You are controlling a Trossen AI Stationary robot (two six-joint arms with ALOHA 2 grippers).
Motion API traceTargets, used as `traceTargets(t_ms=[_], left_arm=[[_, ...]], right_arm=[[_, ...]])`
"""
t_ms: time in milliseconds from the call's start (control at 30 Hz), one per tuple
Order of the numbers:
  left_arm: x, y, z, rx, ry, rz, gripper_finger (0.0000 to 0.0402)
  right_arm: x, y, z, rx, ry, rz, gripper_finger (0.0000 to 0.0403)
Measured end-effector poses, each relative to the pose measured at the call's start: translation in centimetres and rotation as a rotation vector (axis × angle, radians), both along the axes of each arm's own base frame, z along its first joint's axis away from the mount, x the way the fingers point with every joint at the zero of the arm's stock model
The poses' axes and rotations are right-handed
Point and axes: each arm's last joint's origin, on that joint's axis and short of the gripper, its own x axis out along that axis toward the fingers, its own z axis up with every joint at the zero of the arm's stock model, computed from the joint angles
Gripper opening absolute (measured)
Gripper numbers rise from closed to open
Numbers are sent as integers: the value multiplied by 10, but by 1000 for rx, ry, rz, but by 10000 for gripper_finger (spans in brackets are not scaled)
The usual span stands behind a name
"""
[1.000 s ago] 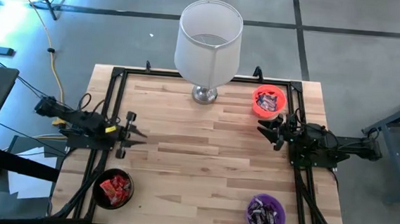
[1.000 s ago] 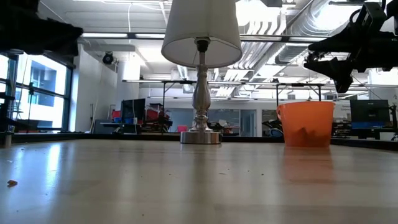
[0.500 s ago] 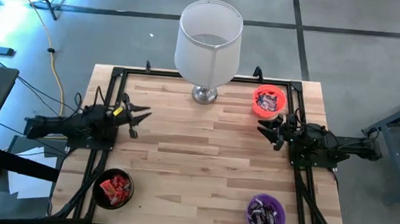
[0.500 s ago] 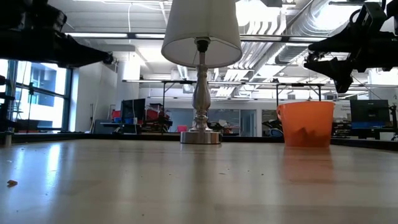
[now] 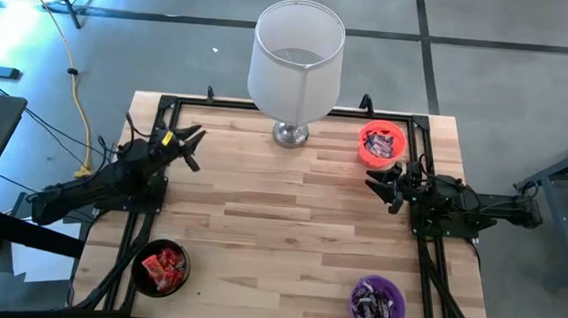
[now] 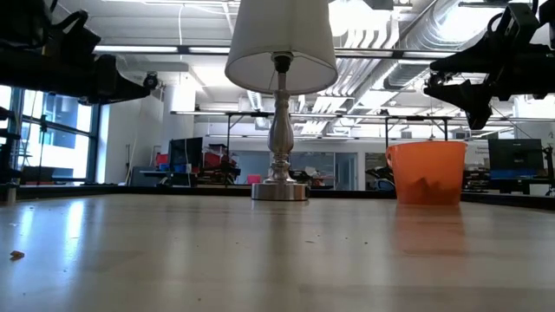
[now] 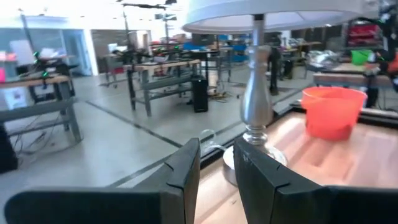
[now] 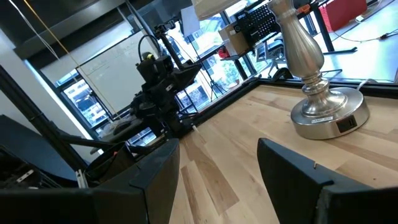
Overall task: Sort candy
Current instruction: Return to Home Position
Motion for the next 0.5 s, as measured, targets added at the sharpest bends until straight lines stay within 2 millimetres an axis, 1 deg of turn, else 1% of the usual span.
traceTargets(t_ms=[233,333,400,500], left_arm=[[-1,2,0,-159,-160,16,85],[-1,3,0,-166,-165,27,85],[-2,4,0,-172,-174,63,85],[-3,5,0,-215,-237,132,85]], right_arm=[[0,0,0,0,0,0,211],[0,0,0,0,0,0,211],[0,0,0,0,0,0,211],[0,0,0,0,0,0,211]])
